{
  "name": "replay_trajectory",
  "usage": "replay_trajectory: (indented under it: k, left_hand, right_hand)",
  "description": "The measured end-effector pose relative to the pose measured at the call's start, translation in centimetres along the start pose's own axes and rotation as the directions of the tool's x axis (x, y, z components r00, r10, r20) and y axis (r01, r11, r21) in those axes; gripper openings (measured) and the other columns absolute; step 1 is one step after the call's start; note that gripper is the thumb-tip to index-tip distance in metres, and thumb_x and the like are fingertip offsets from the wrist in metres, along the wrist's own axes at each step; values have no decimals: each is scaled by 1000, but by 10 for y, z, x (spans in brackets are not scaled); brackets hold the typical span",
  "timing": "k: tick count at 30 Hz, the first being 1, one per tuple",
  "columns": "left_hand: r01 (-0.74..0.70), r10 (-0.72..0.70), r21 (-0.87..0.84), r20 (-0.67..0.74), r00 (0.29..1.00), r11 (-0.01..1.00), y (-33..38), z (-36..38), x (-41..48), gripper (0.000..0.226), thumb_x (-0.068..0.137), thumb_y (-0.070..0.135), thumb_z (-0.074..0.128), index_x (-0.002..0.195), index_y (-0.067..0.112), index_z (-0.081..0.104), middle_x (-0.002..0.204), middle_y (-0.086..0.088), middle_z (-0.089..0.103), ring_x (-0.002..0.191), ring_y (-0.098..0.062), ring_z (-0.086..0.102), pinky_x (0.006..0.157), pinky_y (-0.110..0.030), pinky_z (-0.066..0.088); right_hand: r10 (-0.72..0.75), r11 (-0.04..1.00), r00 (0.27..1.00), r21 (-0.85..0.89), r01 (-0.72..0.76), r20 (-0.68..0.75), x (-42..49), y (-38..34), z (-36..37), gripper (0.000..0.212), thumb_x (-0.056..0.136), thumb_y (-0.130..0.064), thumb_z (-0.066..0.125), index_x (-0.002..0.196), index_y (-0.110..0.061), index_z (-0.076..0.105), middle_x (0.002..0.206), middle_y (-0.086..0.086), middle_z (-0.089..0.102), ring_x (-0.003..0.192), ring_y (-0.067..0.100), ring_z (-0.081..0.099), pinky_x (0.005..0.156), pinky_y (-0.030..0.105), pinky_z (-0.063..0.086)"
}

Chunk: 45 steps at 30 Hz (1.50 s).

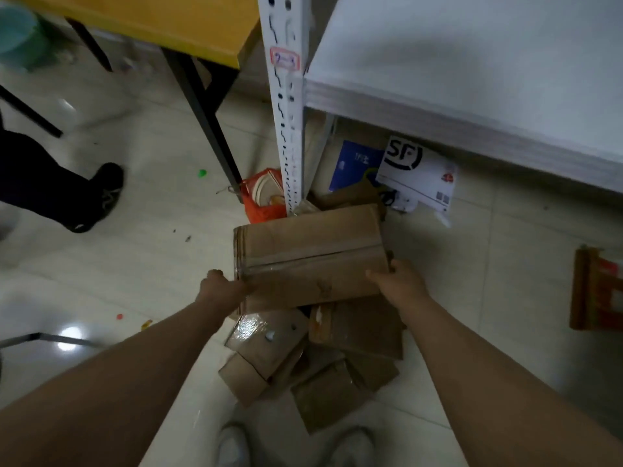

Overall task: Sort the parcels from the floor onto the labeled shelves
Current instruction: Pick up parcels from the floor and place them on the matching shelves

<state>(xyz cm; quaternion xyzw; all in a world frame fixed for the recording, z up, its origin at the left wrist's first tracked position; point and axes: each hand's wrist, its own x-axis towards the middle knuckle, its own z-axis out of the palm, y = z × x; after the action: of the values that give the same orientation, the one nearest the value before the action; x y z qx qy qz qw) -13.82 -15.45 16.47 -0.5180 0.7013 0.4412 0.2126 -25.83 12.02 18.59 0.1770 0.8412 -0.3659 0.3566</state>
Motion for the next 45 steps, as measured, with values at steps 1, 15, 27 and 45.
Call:
replay_trajectory:
  k: [1,15,27,45]
  left_hand:
    - [24,-24,-61,9,1000,998,-6,6,14,89,84,24,75,152,2,23,152,-22,34,133,-40,42,96,-41,42]
    - [381,-184,-746,337,923,547,5,0,-28,91,83,84,34,91,0,69,68,-10,72,58,-36,69,38,-54,50]
    - [311,72,-692,465,883,652,72,-159,-245,67,79,71,55,117,17,62,125,-5,53,106,-34,49,76,-63,44]
    - [-114,664,-716,560,495,689,197,-337,-462,61,70,27,83,128,16,66,125,-17,67,107,-39,68,94,-59,49]
  right_hand:
    - [-6,999,1000,43,6,-1,15,3,7,61,92,-29,72,144,-13,44,138,10,56,121,30,57,92,30,46]
    - [30,831,999,556,-16,-16,-25,10,-23,74,87,-78,45,142,-28,52,137,0,62,119,23,63,98,53,53]
    - [54,777,995,622,-93,82,-298,-75,-175,46,85,-67,56,102,-27,70,110,2,68,103,23,60,83,44,45]
    - [-441,561,869,687,461,-224,-536,-181,-321,50,78,-53,71,110,-16,78,116,14,73,103,34,72,84,46,58]
